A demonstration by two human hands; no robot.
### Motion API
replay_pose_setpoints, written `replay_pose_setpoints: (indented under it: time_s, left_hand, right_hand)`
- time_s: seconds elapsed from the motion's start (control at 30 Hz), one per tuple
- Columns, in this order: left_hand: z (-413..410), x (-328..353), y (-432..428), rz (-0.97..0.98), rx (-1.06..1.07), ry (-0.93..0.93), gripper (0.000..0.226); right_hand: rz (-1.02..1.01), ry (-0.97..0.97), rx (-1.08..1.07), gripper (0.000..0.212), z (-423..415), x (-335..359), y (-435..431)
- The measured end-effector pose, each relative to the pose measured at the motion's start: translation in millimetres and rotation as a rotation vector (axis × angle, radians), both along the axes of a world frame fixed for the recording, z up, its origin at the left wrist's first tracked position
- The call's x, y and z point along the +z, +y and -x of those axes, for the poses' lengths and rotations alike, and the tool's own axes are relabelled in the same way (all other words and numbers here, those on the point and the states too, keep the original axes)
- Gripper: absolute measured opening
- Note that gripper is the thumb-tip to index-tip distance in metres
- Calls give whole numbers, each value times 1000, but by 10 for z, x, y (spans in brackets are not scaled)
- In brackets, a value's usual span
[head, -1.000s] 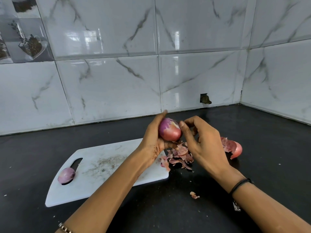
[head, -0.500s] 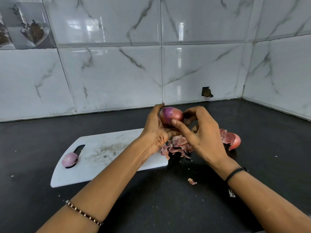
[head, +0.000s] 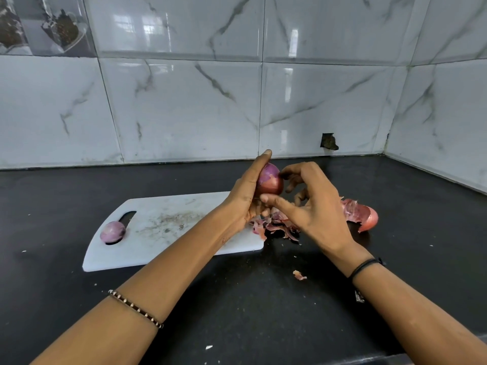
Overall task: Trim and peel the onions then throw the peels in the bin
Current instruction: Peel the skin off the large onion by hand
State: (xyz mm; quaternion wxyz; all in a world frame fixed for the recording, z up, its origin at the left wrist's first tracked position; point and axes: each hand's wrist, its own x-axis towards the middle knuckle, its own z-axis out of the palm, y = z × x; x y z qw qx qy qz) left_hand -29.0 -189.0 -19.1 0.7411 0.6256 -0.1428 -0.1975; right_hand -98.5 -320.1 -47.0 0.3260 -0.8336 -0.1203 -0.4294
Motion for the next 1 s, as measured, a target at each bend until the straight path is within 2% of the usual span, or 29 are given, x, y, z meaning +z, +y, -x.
replay_pose_setpoints:
  time_s: [0.17, 0.4, 0.63, 1.0]
  left_hand:
    - [-10, -87, -22, -111, 74, -100, 68]
    - [-25, -141, -47, -207, 160, -137, 58]
    - [1, -156, -50, -236, 152, -114, 57]
    - [-77, -223, -68, -248, 129, -139, 54]
  right_hand:
    - [46, -8, 16, 49, -12, -23, -26]
    - [22, 55, 45, 51, -34, -43, -34]
    - [6, 90, 45, 39, -25, -53, -29]
    - [12, 113, 26, 48, -18, -54, -25]
